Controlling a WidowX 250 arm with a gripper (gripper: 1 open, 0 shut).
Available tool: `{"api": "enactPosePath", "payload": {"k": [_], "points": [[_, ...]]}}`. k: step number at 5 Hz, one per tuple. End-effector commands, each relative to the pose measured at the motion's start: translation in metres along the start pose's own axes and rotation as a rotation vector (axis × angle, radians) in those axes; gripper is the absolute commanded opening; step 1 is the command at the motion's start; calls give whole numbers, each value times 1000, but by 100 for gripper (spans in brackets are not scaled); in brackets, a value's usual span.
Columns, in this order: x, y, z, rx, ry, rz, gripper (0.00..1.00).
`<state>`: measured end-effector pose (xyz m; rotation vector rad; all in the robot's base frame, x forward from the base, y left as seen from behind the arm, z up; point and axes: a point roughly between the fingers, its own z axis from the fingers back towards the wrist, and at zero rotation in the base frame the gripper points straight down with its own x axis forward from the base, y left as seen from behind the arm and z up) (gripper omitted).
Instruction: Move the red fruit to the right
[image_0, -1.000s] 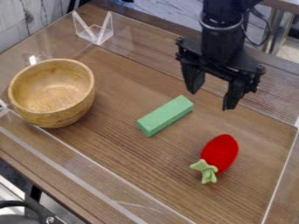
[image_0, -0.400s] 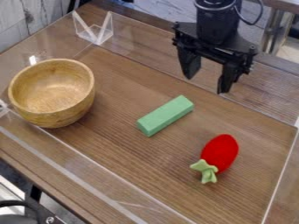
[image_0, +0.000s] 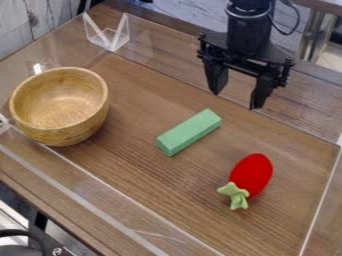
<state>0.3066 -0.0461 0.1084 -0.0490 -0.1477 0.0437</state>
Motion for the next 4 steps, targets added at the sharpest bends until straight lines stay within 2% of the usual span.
{"api": "enactPosePath", "payload": {"k": [1,2,3,4], "points": [[14,-1,8,3,-41,41,100],[3,2,4,-5,-23,-17,100],[-11,6,4,-29,-27,-93,100],[-18,5,5,-44,-43,-119,100]]}}
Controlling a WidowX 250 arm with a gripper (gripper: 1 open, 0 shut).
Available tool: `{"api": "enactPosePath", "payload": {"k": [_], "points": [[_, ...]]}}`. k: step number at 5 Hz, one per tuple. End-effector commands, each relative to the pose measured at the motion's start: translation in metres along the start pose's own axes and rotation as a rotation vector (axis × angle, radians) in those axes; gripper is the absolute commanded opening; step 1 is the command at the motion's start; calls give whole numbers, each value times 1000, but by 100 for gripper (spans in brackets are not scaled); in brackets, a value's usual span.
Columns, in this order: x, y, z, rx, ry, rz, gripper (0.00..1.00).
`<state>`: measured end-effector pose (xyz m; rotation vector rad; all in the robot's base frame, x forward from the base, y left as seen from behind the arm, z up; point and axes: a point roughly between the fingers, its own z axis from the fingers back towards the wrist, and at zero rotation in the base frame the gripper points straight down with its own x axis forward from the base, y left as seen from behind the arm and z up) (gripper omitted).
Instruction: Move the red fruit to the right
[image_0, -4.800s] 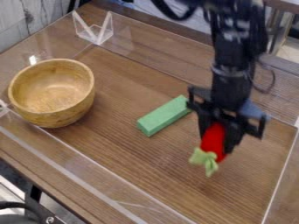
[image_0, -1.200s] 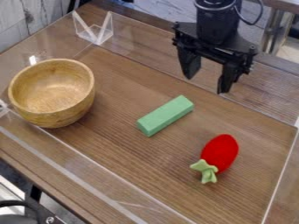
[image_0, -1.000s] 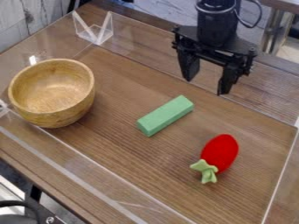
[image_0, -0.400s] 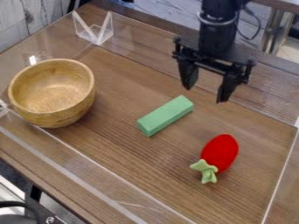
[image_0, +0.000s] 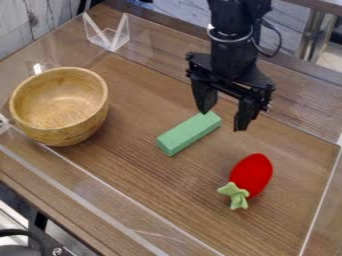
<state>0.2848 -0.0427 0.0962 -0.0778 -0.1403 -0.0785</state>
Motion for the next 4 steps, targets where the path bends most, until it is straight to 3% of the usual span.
{"api": "enactPosePath", "payload": {"k": [1,3,4], "points": [[3,-3,14,-8,-74,-17,100],[15,-12,-8,6,-94,44,100],[19,-5,0,10,-116,85,100]]}}
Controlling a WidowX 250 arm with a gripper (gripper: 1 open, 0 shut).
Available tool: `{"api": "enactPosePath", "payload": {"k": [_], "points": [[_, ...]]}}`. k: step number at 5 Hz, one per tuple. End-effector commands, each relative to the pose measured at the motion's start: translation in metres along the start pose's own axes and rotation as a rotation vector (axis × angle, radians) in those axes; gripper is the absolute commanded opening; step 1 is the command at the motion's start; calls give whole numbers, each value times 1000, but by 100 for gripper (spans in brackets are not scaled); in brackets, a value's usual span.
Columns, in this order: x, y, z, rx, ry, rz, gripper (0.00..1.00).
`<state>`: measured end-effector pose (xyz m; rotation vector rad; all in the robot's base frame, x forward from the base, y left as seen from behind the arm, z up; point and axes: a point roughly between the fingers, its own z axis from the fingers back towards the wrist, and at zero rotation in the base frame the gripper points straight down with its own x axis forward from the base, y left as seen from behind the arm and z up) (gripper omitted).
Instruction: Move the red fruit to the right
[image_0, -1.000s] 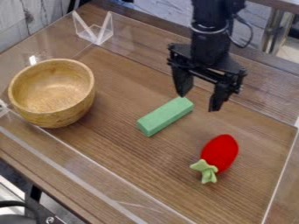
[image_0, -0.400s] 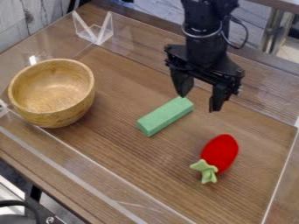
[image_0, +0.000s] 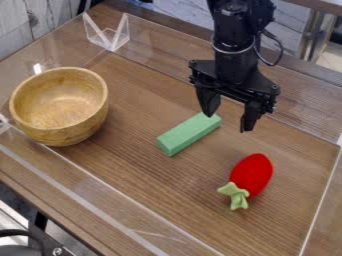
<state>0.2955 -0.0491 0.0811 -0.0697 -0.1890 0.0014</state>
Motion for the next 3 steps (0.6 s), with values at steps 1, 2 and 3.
{"api": "enactPosePath", "payload": {"k": [1,2,3], "points": [[6,-2,10,-10,-30,-13,100],[0,-4,4,-12,2,-34,100],[1,-1,8,-1,18,14,100]]}}
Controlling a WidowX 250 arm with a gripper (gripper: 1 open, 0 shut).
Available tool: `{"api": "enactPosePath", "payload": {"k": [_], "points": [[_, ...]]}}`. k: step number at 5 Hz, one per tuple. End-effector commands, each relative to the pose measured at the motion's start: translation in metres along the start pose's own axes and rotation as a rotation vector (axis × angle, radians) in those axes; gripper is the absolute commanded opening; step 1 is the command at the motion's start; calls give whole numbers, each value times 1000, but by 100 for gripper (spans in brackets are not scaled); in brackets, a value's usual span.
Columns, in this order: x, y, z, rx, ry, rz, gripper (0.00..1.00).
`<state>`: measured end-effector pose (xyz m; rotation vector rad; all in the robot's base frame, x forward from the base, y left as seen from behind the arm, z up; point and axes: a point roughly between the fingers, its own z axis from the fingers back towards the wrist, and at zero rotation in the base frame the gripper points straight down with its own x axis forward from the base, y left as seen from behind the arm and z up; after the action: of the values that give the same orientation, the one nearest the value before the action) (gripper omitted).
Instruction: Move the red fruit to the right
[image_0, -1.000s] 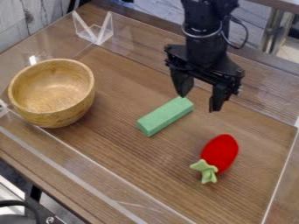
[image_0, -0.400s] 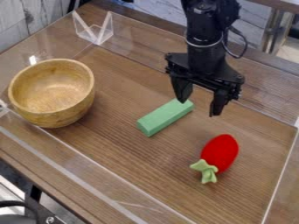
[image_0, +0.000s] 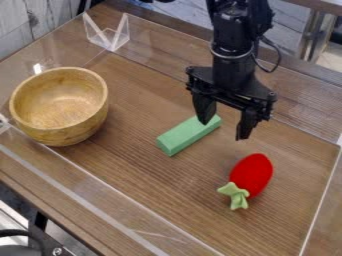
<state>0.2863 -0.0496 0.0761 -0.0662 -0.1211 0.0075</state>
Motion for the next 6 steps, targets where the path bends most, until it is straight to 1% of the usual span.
{"api": "enactPosePath", "payload": {"k": [1,2,3,4,5,6], "points": [[9,2,13,5,-26,52,100],[3,-2,2,15,-2,97,100],[-1,-5,-4,24,6,138,100],[-1,7,-8,33,23,160,100],[-1,18,-9,40,34,180,100],[-1,12,-8,35,40,94,100]]}}
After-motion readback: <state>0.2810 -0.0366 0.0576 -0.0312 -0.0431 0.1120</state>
